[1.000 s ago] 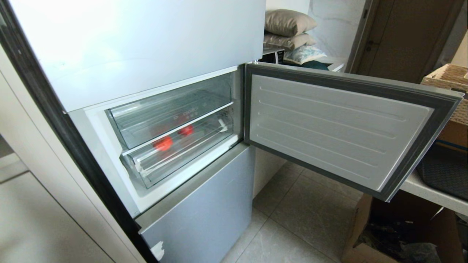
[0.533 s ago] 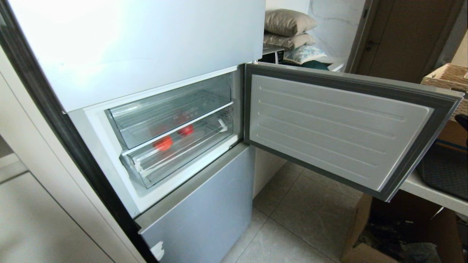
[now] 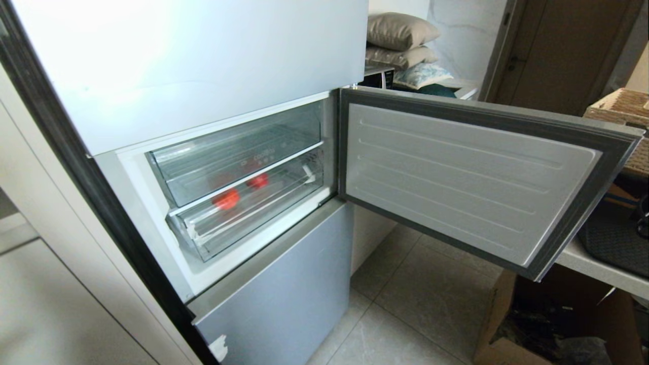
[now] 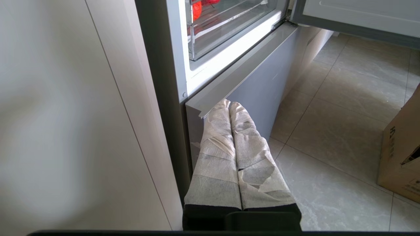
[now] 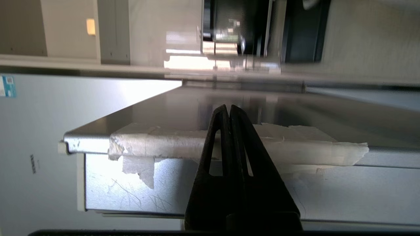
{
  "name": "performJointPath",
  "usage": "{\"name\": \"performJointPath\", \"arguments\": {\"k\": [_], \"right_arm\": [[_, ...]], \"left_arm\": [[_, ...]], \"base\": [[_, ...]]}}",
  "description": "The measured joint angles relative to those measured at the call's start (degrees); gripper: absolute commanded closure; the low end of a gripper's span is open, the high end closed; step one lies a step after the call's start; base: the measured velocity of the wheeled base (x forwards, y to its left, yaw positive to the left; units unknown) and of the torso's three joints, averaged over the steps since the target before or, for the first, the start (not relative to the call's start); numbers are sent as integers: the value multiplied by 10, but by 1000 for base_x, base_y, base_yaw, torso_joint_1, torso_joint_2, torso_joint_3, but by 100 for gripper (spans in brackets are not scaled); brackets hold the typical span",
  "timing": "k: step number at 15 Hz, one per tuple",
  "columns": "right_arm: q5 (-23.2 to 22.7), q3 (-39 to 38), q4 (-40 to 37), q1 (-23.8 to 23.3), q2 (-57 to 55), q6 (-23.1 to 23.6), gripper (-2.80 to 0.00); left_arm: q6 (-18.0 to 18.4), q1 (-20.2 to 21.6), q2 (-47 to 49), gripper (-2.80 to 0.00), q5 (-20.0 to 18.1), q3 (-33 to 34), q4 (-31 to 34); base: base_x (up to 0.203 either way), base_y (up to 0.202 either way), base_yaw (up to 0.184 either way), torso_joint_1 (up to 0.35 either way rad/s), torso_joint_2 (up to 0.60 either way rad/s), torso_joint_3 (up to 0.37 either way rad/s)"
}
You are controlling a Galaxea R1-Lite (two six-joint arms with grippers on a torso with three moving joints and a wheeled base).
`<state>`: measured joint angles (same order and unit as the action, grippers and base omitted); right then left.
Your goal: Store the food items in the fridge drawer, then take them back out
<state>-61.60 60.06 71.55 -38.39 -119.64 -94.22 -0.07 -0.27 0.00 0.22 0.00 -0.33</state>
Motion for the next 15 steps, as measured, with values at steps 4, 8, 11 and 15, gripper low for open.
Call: {"name": "performJointPath", "arguments": {"k": [4, 8, 11, 15], "right_arm": [[-48, -120, 3, 2, 91, 3, 0], [-90, -271, 27, 35, 218, 3, 0], [-67, -379, 38, 140, 326, 5, 0], [98, -403, -19, 387, 407, 58, 0]], "left_arm": [[0, 0, 0, 0, 0, 0, 0], [0, 0, 0, 0, 0, 0, 0], [0, 0, 0, 0, 0, 0, 0], [0, 0, 0, 0, 0, 0, 0]], "base": [[0, 0, 0, 0, 0, 0], [0, 0, 0, 0, 0, 0], [0, 0, 0, 0, 0, 0], [0, 0, 0, 0, 0, 0]]}}
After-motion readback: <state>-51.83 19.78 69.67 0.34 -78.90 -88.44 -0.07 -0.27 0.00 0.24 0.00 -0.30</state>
